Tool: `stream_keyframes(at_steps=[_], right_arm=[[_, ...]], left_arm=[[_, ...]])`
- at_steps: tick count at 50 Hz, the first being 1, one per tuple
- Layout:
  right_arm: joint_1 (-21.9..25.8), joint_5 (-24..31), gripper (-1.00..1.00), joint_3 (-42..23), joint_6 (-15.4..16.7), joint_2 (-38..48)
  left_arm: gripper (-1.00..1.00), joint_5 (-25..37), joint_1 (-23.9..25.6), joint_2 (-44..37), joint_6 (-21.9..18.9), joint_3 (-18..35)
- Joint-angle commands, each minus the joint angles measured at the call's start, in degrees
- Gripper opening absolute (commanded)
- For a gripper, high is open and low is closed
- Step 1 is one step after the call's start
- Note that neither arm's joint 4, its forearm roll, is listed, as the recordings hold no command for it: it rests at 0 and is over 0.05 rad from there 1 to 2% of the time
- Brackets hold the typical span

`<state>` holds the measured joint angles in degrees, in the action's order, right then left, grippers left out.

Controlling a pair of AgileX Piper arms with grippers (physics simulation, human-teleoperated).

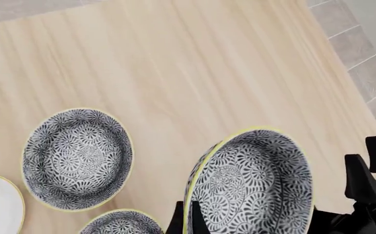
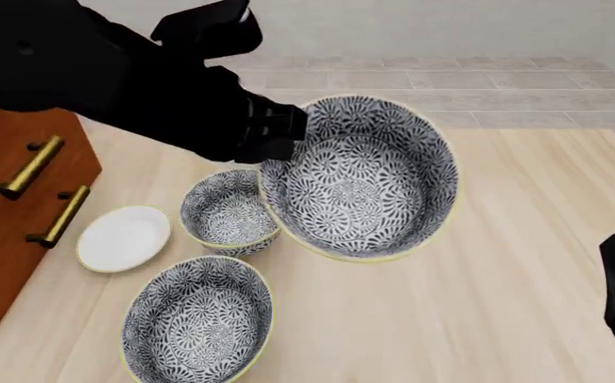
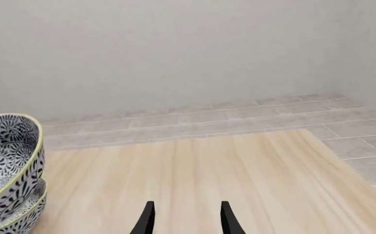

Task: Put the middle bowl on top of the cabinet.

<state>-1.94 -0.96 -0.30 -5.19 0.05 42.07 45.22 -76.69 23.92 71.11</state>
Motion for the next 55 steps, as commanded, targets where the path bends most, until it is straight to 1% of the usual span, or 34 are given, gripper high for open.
stream_keyframes(at_steps=[1, 4, 5, 6, 8, 9, 10, 11, 12, 13, 14, 16, 19, 20, 22, 23, 27, 28, 30, 31, 32, 33, 34, 35, 36, 38, 39, 43, 45, 47, 48, 49, 50, 55], right_arm=[[0.14, 0.01, 1.0, 0.14, 0.23, 0.0], [0.22, 0.11, 1.0, 0.02, 0.28, 0.02], [0.2, 0.09, 1.0, 0.02, 0.26, 0.02], [0.16, 0.04, 1.0, 0.1, 0.24, 0.01], [0.15, 0.06, 1.0, 0.1, 0.21, 0.01], [0.16, 0.11, 1.0, 0.08, 0.2, 0.01], [0.17, 0.08, 1.0, 0.13, 0.22, 0.01], [0.21, 0.1, 1.0, 0.09, 0.22, 0.03], [0.23, 0.13, 1.0, 0.07, 0.25, 0.03], [0.25, 0.09, 1.0, 0.09, 0.28, 0.03], [0.24, 0.1, 1.0, 0.08, 0.28, 0.04], [0.24, 0.14, 1.0, 0.03, 0.31, 0.04], [0.21, 0.04, 1.0, 0.15, 0.34, 0.04], [0.2, 0.01, 1.0, 0.19, 0.33, 0.03], [0.23, 0.2, 1.0, 0.01, 0.36, 0.04], [0.26, 0.3, 1.0, -0.09, 0.38, 0.04], [0.33, 0.45, 1.0, -0.23, 0.46, 0.06], [0.33, 0.47, 1.0, -0.25, 0.48, 0.06], [0.3, 0.45, 1.0, -0.23, 0.51, 0.06], [0.29, 0.45, 1.0, -0.24, 0.52, 0.06], [0.28, 0.48, 1.0, -0.25, 0.54, 0.05], [0.3, 0.42, 1.0, -0.19, 0.55, 0.05], [0.3, 0.38, 1.0, -0.13, 0.57, 0.04], [0.31, 0.29, 1.0, -0.03, 0.58, 0.04], [0.31, 0.26, 1.0, 0.02, 0.6, 0.03], [0.29, 0.36, 1.0, -0.08, 0.61, 0.04], [0.31, 0.35, 1.0, -0.06, 0.67, 0.03], [0.27, 0.33, 1.0, -0.04, 0.64, 0.04], [0.28, 0.39, 1.0, -0.1, 0.64, 0.05], [0.36, 0.37, 1.0, -0.09, 0.67, 0.07], [0.38, 0.37, 1.0, -0.08, 0.7, 0.06], [0.38, 0.29, 1.0, 0.0, 0.7, 0.07], [0.35, 0.34, 1.0, -0.06, 0.68, 0.07], [0.29, 0.5, 1.0, -0.2, 0.68, 0.05]], left_arm=[[-1.0, 1.24, -1.47, 1.27, -0.1, 0.48], [-1.0, 2.11, -2.42, 1.21, -0.66, 0.51], [-1.0, 2.76, -4.46, 1.48, -1.81, 0.2], [-1.0, 2.61, -2.82, 1.02, -0.98, 0.48], [-1.0, 2.84, -4.51, 1.87, -2.03, 0.37], [-1.0, 3.28, -4.26, 1.63, -2.0, 0.59], [-1.0, 4.45, -6.4, 1.67, -4.0, 0.59], [-1.0, 4.41, -6.88, 2.09, -4.58, 0.68], [-1.0, 4.23, -5.89, 2.14, -3.66, 0.83], [-1.0, 4.72, -7.25, 2.65, -3.19, 0.39], [-1.0, 4.61, -4.83, 1.91, -2.8, 1.26], [-1.0, 5.37, -7.58, 2.68, -3.27, 0.68], [-1.0, 5.89, -7.03, 2.7, -3.27, 1.61], [-1.0, 6.29, -9.19, 3.38, -3.88, 1.31], [-1.0, 6.42, -8.11, 2.94, -3.17, 1.82], [-1.0, 6.58, -9.3, 3.41, -2.72, 1.34], [-1.0, 7.25, -9.5, 3.51, -2.33, 1.53], [-1.0, 7.73, -10.84, 3.91, -2.18, 1.18], [-1.0, 7.92, -9.76, 3.72, -1.63, 1.74], [-1.0, 8.43, -11.77, 4.32, -1.74, 1.22], [-1.0, 8.23, -9.76, 3.78, -1.12, 1.84], [-1.0, 8.43, -9.97, 3.97, -0.8, 1.79], [-1.0, 9.01, -11.73, 4.35, -0.72, 1.33], [-1.0, 8.89, -9.77, 3.85, -0.19, 2.16], [-1.0, 9.17, -10.76, 4.2, -0.81, 2.41], [-1.0, 9.39, -9.7, 3.79, 1.52, 2.43], [-1.0, 9.7, -11.14, 3.86, 1.29, 2.63], [-1.0, 9.98, -11.07, 3.68, 1.39, 2.93], [-1.0, 10.2, -11.59, 3.8, 1.8, 2.86], [-1.0, 10.83, -13.31, 4.04, 2.02, 2.68], [-1.0, 10.81, -12.65, 3.96, 2.03, 3.1], [-1.0, 11.17, -13.32, 4.13, 2.13, 3.11], [-1.0, 11.43, -13.49, 4.25, 3.1, 2.97], [-1.0, 12.99, -14.71, 4.93, 4.23, 4.69]])
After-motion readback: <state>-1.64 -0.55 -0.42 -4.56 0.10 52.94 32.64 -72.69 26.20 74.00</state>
